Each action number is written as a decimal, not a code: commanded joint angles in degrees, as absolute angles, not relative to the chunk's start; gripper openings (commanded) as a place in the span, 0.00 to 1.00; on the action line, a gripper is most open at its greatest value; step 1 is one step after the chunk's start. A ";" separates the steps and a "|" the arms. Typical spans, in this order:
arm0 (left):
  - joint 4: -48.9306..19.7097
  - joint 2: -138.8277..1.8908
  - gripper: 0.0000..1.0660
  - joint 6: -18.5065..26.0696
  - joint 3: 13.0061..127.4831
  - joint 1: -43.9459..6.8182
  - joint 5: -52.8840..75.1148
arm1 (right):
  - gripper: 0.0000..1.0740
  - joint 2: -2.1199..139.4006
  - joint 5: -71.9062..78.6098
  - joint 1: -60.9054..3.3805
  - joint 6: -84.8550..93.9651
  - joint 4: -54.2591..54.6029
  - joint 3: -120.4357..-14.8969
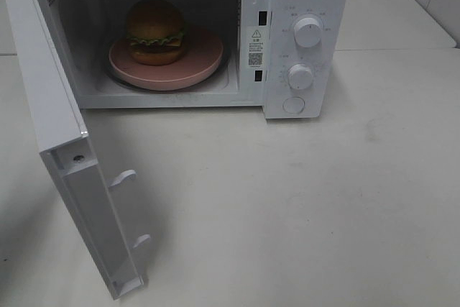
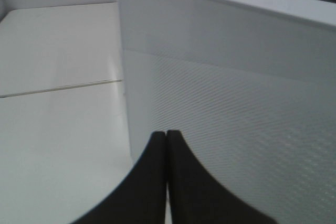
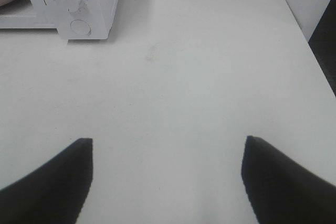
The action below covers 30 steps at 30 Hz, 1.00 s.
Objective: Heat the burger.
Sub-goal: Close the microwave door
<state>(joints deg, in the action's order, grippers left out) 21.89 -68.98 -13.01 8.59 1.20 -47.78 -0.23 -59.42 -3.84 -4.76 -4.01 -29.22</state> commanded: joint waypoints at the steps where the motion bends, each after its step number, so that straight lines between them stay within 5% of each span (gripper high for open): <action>1: 25.27 -72.19 0.00 -16.27 10.49 0.92 -52.20 | 0.70 -1.78 -59.07 -3.38 -4.98 -3.84 -29.05; 6: 24.41 -74.89 0.00 -15.30 11.69 -2.75 -52.48 | 0.70 -1.78 -59.07 -3.38 -4.98 -3.84 -29.05; 8: 19.37 -77.81 0.00 -9.85 12.15 -8.59 -52.77 | 0.70 -1.78 -59.07 -3.38 -4.98 -3.84 -29.05; 11: 17.48 -78.44 0.00 -8.37 12.20 -10.08 -52.83 | 0.70 -1.78 -59.07 -3.38 -4.98 -3.84 -29.05; 22: -9.45 -85.60 0.00 3.38 16.10 -29.39 -53.34 | 0.70 -1.78 -59.07 -3.38 -4.98 -3.84 -29.05; 30: -22.29 -90.24 0.00 12.83 22.80 -39.08 -53.06 | 0.70 -1.78 -59.07 -3.38 -4.98 -3.84 -29.05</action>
